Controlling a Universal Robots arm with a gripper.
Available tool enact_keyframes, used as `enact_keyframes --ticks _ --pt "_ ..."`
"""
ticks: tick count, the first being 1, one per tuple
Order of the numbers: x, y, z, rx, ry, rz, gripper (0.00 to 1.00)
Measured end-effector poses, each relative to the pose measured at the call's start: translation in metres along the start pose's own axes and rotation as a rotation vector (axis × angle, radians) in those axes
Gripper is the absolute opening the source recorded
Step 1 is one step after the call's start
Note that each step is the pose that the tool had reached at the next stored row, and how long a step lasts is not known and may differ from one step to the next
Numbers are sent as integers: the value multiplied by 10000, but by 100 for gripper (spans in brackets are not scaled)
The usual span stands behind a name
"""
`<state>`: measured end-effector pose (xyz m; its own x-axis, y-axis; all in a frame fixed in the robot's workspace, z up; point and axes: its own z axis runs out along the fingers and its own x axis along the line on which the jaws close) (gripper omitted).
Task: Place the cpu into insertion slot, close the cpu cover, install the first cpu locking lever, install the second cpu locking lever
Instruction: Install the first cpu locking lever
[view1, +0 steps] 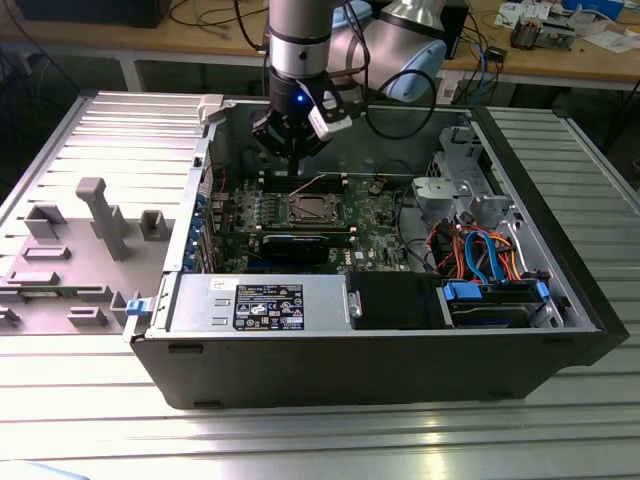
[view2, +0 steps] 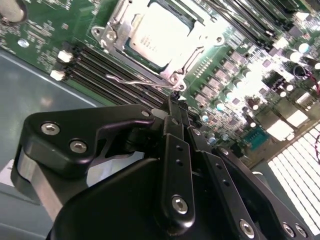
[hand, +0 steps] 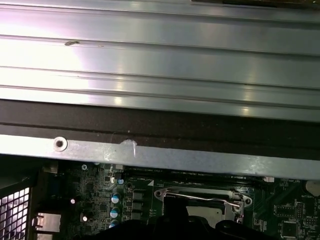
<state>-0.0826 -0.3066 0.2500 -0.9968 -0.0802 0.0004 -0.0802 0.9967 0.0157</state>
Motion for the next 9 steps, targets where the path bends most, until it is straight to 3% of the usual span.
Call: enact_keyframes --ticks 2,9 --pt "0 0 3 24 -293 -4 11" --pt "0 0 3 31 -370 13 11"
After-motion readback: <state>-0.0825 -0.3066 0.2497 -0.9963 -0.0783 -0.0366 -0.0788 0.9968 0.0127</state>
